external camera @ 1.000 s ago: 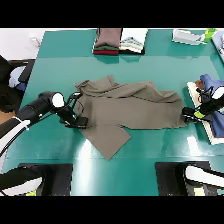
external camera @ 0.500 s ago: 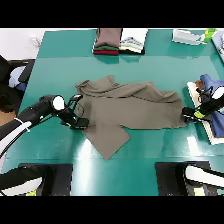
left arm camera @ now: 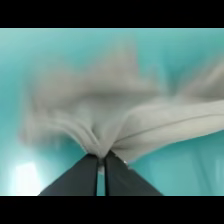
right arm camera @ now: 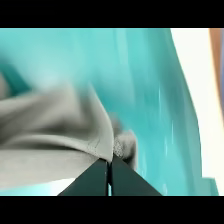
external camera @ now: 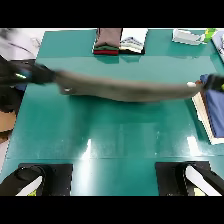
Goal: Fold the shirts.
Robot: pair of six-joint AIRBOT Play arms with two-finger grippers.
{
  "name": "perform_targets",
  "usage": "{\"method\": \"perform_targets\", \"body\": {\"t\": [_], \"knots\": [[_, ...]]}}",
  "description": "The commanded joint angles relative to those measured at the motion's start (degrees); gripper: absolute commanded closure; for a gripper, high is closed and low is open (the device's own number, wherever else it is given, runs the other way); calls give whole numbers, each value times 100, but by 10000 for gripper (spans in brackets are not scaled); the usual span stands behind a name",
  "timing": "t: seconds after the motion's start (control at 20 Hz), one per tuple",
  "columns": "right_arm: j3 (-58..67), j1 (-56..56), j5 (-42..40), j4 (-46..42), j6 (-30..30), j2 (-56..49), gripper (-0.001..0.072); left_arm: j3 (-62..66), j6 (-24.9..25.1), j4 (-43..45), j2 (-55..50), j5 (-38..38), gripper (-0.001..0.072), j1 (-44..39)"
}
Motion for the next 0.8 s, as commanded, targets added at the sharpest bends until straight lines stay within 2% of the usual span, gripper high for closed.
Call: {"method": "perform_targets", "body": {"t": [0.0, 0.2, 0.45, 0.55, 0.65, 0.75], "knots": [[1370, -4, -39, 306, -20, 688, 693, 1362, -4, 647, 704, 2, 683, 116], [2638, -4, -111, 271, 7, 1054, 697, 2546, 42, 667, 750, -39, 683, 116], [3941, -4, 304, 278, 138, 688, 697, 3060, 190, 706, 737, 293, 684, 116], [4529, -4, 656, 284, 199, 304, 697, 3060, 210, 852, 511, -83, 684, 116], [4791, -2, 887, 328, 291, -76, 697, 3060, 501, 881, 28, -678, 684, 116], [4417, 2, 955, 337, 332, -337, 697, 3060, 682, 887, -669, -1222, 682, 116]]}}
